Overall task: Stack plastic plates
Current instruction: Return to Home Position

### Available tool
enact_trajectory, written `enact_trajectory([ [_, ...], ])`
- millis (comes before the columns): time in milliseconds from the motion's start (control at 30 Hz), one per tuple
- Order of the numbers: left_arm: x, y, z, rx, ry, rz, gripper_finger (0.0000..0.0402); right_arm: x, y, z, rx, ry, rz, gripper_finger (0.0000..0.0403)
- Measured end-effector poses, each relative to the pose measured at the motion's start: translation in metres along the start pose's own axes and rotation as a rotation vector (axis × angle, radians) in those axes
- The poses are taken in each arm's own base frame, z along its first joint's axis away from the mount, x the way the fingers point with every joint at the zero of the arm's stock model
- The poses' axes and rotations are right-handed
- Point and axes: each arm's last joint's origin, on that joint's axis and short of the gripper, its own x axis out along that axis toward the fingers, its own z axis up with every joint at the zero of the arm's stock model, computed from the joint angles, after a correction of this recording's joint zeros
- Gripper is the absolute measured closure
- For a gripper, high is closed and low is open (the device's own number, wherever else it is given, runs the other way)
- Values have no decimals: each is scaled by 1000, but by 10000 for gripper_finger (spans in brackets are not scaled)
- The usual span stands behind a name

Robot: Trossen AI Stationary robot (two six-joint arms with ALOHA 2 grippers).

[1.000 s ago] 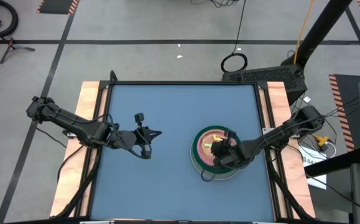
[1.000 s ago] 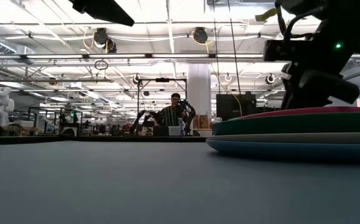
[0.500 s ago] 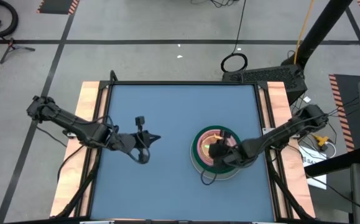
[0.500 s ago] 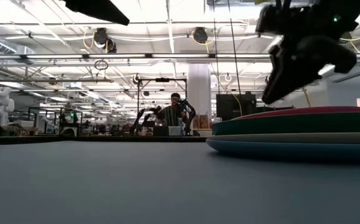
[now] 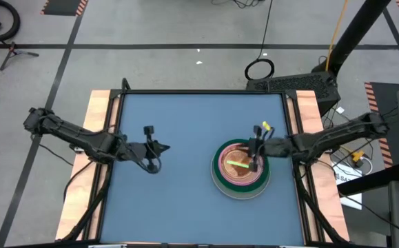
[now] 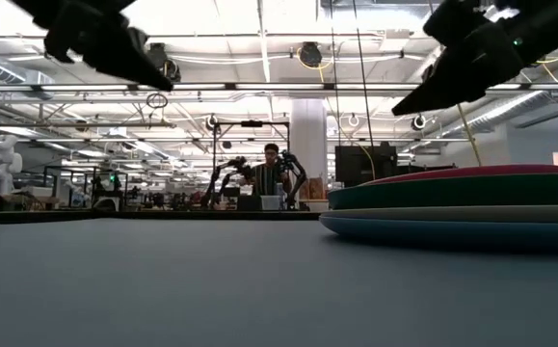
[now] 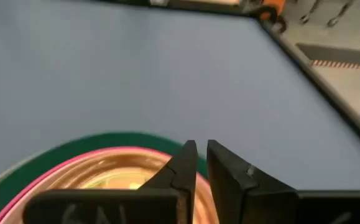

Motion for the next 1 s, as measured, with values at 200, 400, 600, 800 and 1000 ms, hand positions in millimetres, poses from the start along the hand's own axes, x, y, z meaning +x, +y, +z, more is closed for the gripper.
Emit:
enact_trajectory([
  [200,-25,24,-37,-137,-136,54,400,-26,-18,-9,20,-129,-5,380],
  [400,-48,36,-69,-238,-279,89,400,-45,-26,-25,52,-231,-14,381],
  [600,-60,38,-93,-313,-388,107,400,-52,-29,-48,76,-294,-13,381],
  [800,-65,38,-106,-349,-450,112,400,-55,-30,-63,101,-319,-11,381],
  [1000,-60,33,-118,-396,-463,103,400,-52,-29,-78,100,-311,-10,381],
])
